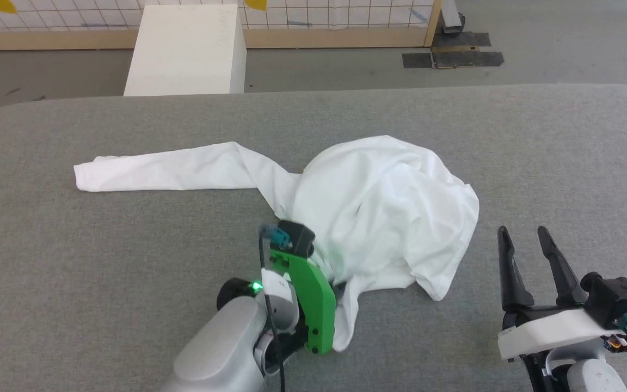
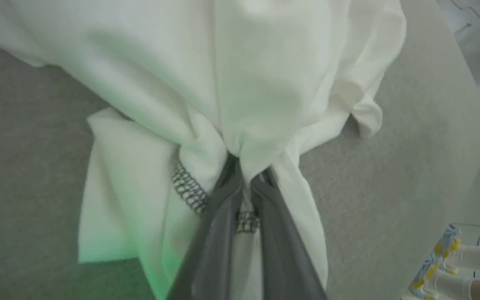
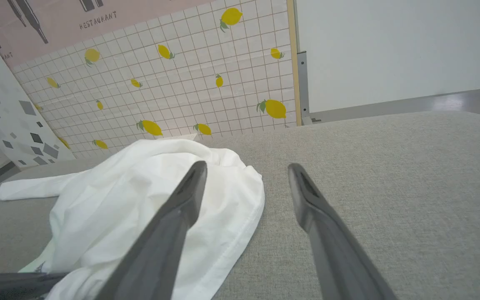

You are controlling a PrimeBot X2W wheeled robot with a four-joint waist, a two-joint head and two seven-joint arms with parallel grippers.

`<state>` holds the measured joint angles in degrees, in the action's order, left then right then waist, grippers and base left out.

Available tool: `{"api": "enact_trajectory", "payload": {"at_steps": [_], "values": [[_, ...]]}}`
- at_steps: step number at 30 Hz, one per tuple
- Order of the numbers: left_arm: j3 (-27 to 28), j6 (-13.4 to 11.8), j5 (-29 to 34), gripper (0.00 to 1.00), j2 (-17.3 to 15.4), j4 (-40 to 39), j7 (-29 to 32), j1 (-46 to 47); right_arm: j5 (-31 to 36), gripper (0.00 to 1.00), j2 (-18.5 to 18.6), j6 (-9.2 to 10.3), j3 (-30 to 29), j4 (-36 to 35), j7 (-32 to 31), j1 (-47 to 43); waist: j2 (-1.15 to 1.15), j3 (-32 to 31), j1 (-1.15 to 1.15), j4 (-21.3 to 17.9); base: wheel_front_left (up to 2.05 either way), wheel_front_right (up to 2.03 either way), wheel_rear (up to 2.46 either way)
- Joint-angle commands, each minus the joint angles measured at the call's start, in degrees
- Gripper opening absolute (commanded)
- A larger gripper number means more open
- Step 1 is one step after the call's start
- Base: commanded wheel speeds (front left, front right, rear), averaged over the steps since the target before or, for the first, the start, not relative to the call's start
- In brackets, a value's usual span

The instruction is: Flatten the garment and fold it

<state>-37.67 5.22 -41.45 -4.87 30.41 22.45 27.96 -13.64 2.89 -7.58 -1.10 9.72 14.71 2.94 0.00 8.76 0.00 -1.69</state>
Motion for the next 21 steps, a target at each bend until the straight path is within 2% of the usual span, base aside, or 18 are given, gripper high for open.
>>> {"api": "enact_trajectory", "payload": {"at_steps": [1,3,4,5,9,15,17,19,21], "values": [[-0.3,-0.4,-0.4,0.00,0.3,1.1,1.1,-0.5,0.4,1.00,0.0,0.09,-0.1,-0.3,0.3,-0.1,0.00,-0.3,0.00,0.4,0.00,0.00,0.00],[0.1,-0.9,-1.1,0.00,0.5,1.8,1.3,-0.5,0.4,1.00,0.0,0.09,-0.1,-0.3,0.3,-0.4,0.00,-0.7,0.00,0.9,0.00,0.00,0.00],[0.9,-1.1,-2.0,0.57,0.6,1.4,0.9,-0.2,0.4,1.00,0.0,0.09,-0.2,-0.2,0.3,-0.6,0.00,-1.1,0.00,1.2,0.00,0.00,0.00],[1.7,-1.4,-2.4,1.00,0.7,0.8,0.2,0.3,0.3,1.00,0.0,0.09,-0.1,-0.1,0.3,-0.8,0.00,-1.5,0.00,1.5,0.00,0.00,0.00],[7.3,-2.6,-5.6,1.00,0.3,-4.4,-3.8,1.5,-0.2,1.00,0.0,0.09,0.0,0.4,0.3,-2.0,0.00,-3.6,0.00,2.4,0.00,0.00,0.00],[18.0,-6.6,-6.7,1.00,-4.0,-13.9,-15.6,-1.1,-0.8,1.00,0.0,0.09,-0.2,0.8,0.3,-3.7,0.00,-6.3,0.00,4.0,0.00,0.00,0.00],[19.2,-7.5,-2.0,1.00,-7.7,-15.5,-21.8,-3.0,-1.0,1.00,0.0,0.09,-0.3,0.8,0.3,-4.0,0.00,-6.9,0.00,4.6,0.00,0.00,0.00],[20.7,-8.8,1.7,1.00,-10.0,-16.1,-28.5,-5.6,-0.9,1.00,0.0,0.09,-0.3,0.8,0.3,-4.2,0.00,-7.4,0.00,5.2,0.00,0.00,0.00],[20.1,-10.9,8.1,1.00,-13.3,-15.8,-33.9,-8.4,-0.7,1.00,0.0,0.09,-0.1,1.1,0.3,-4.6,0.00,-8.1,0.00,5.5,0.00,0.00,0.00]]}}
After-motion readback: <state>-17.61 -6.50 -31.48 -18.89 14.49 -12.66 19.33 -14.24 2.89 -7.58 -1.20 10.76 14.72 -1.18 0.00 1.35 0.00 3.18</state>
